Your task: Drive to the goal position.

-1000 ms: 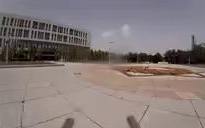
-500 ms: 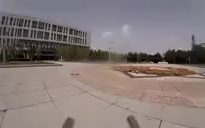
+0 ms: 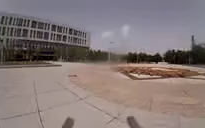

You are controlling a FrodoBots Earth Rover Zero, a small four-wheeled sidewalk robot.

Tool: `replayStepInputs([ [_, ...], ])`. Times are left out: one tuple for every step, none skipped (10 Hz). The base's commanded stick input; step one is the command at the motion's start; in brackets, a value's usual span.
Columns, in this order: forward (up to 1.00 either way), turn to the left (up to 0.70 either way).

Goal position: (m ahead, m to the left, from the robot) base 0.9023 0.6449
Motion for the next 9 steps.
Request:
replayStepInputs([
  [0.70,0.01],
  [0.70,0.01],
  [0.70,0.01],
  [0.70,0.01],
  [0.70,0.01],
  [0.70,0.01],
  [0.70,0.01],
  [0.70,0.01],
  [0.70,0.01],
])
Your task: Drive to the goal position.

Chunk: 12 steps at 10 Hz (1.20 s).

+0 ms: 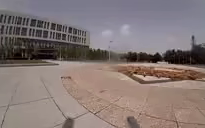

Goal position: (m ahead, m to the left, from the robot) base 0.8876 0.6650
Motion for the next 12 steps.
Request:
replayStepInputs([
  [0.70,0.01],
  [0.70,0.01],
  [0.70,0.01],
  [0.70,0.01],
  [0.70,0.01],
  [0.70,0.01],
  [0.70,0.01],
  [0.70,0.01],
  [0.70,0.01],
  [0.70,0.01],
  [0.70,0.01],
  [0.70,0.01],
])
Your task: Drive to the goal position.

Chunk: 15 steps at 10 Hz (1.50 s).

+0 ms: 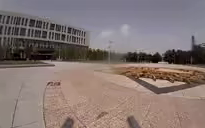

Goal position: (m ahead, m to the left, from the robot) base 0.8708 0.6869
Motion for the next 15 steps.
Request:
replayStepInputs([
  [0.70,0.01],
  [0.70,0.01],
  [0.70,0.01],
  [0.70,0.01],
  [0.70,0.01],
  [0.70,0.01],
  [0.70,0.01],
  [0.70,0.01],
  [0.70,0.01],
  [0.70,0.01],
  [0.70,0.01],
  [0.70,0.01],
  [0.70,0.01],
  [0.70,0.01],
  [0.70,0.01],
])
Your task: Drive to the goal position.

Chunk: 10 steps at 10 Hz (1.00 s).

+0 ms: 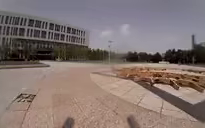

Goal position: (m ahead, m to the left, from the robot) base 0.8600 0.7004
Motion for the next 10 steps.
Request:
replayStepInputs([
  [0.70,0.01],
  [0.70,0.01],
  [0.70,0.01],
  [0.70,0.01],
  [0.70,0.01],
  [0.70,0.01],
  [0.70,0.01],
  [0.70,0.01],
  [0.70,0.01],
  [0.70,0.01],
])
